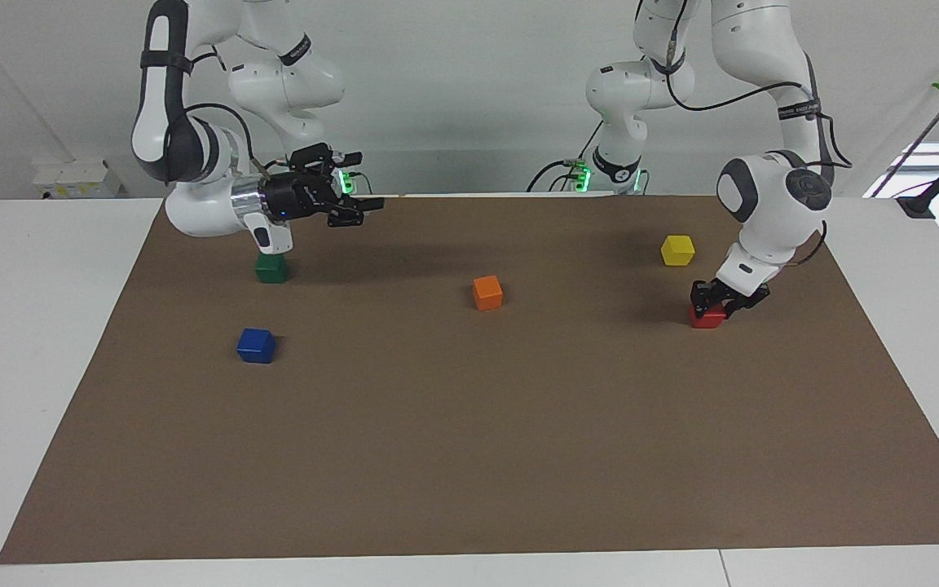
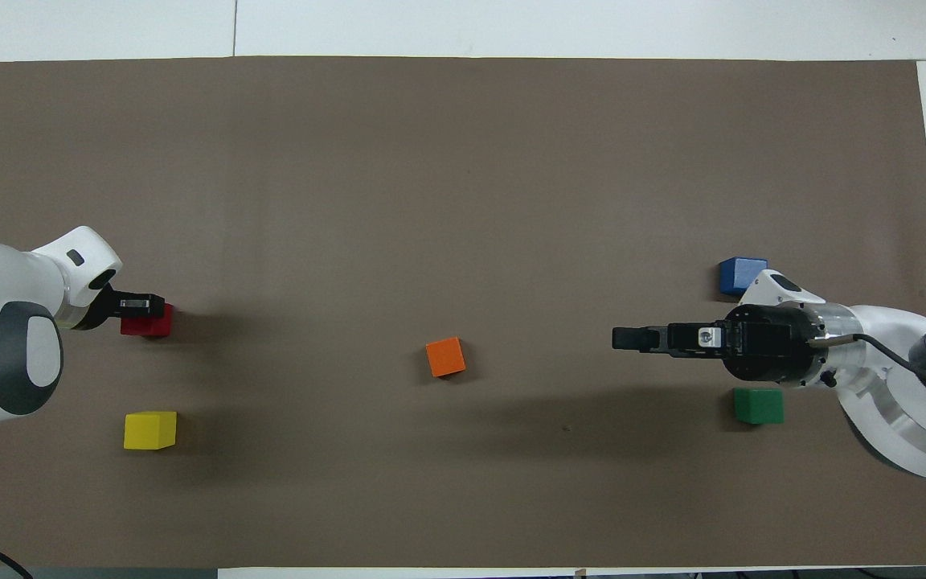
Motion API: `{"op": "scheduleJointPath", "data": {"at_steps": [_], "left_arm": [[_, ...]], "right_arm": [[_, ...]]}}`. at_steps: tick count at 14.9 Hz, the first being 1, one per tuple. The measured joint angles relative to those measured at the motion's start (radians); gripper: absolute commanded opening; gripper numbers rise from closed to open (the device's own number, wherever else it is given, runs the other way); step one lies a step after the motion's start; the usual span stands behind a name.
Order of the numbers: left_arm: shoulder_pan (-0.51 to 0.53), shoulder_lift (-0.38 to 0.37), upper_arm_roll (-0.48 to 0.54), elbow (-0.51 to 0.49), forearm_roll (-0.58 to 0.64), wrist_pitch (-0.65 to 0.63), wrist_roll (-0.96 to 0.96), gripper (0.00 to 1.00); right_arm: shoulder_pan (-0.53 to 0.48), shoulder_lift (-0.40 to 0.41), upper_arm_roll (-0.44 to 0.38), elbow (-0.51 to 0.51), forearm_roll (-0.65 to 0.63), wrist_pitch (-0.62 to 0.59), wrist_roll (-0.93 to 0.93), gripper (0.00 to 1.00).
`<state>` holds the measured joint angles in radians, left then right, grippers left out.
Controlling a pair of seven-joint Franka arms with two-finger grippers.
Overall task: Transfer red block to right arm and stack on blue block
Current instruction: 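Grasp the red cube with the left gripper and lift it toward center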
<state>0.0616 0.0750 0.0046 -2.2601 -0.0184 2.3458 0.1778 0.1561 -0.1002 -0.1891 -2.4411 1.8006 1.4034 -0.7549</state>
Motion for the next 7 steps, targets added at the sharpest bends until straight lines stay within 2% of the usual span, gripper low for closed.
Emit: {"op": "scheduleJointPath", "data": {"at_steps": [4,7], "left_arm": [[-0.001,0.000,-0.002,0.023,0.000,-0.015,-0.002,0.00],[-0.001,-0.002,-0.003,0.165,0.000,-0.190,-0.041,0.00]], "right_arm": [[0.138,0.058,0.001,-0.016,0.192,0.000,-0.111,1.00],[0.258,0.129,0.002,-0.018,0.365,-0.003,-0.178,1.00]]}}
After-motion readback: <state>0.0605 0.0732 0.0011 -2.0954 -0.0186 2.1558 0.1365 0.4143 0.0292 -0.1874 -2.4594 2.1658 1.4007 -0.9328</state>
